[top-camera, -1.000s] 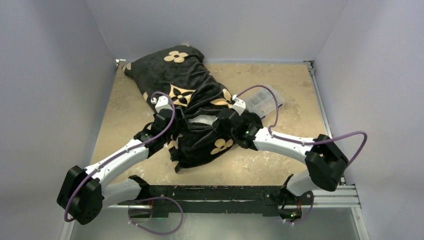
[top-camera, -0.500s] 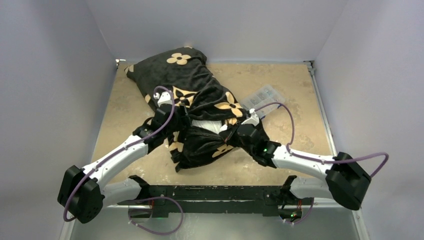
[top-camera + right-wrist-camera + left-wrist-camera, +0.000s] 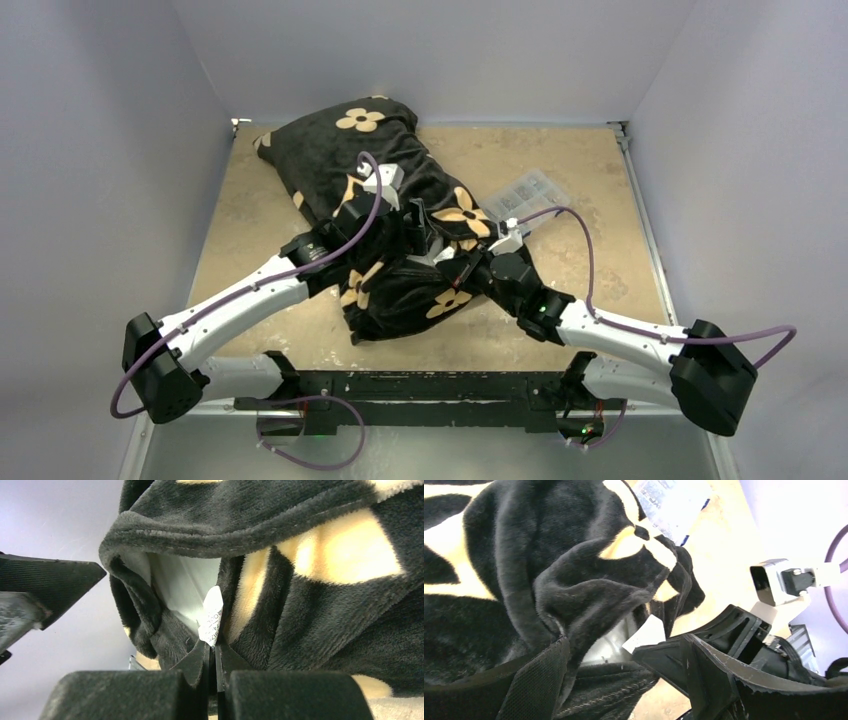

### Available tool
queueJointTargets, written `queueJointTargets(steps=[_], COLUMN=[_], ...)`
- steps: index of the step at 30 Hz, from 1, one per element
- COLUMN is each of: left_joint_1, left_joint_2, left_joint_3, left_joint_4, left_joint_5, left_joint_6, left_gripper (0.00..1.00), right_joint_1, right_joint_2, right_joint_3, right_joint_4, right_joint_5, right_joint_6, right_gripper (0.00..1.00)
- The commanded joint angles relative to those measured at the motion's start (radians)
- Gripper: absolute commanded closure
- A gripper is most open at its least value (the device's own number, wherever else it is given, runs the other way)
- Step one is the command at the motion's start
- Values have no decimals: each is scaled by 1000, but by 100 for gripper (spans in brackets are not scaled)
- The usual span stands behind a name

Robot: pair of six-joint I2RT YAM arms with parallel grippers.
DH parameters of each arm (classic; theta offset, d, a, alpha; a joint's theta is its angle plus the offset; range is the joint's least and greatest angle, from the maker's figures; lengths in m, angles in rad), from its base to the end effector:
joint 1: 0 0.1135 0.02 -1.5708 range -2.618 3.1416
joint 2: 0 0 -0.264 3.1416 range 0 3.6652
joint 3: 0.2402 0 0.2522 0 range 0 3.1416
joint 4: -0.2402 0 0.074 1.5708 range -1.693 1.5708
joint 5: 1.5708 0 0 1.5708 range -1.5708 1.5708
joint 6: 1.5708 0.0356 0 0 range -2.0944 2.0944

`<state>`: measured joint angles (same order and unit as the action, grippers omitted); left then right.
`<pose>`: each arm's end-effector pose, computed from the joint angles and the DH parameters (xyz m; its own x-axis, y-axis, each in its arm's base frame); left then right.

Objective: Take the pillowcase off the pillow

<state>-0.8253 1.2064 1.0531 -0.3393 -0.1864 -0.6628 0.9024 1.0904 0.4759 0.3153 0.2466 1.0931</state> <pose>0.1902 -0.1963 0.3305 -0.6290 -0.2101 -0.7485 0.2845 0.8338 -0.4731 0.1533 0.1802 0.2234 -0.6315 0.5899 -0.5032 -0.1212 0.5659 0.8155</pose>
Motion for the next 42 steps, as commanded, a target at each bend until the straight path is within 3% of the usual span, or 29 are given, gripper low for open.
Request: queueJointTargets(steps=[1, 5, 10, 19, 25, 35, 39, 42], left_joint_1=[-22, -57, -67, -56, 19, 35, 34, 37], left_joint_2=[29, 62, 137, 240, 321, 396, 444, 471], left_joint_3=[50, 66, 51, 32, 39, -13, -27, -28], left_joint_4=[6, 34, 62, 83, 62, 103, 140, 151], left_joint_5=[26, 40, 5, -287, -240, -55, 14, 3], left_joint_6=[-21, -19, -20, -9, -8, -32, -42, -39], left_gripper=[20, 25, 40, 33, 32, 17, 17, 26], right_joint_1=[9, 9, 9, 9, 10, 9, 9, 9], right_joint_2=[4, -12, -17, -15, -39, -5, 15, 10], right_joint_3=[-30, -46, -46, -58, -69, -73, -66, -72], right_joint_4=[50, 62, 63, 68, 63, 101, 109, 107], right_joint_5=[-52, -58, -57, -62, -60, -74, -74, -73], right_joint_6=[-24, -21, -25, -25, -20, -32, -36, -29], right_gripper=[100, 100, 100, 100, 100, 100, 100, 100])
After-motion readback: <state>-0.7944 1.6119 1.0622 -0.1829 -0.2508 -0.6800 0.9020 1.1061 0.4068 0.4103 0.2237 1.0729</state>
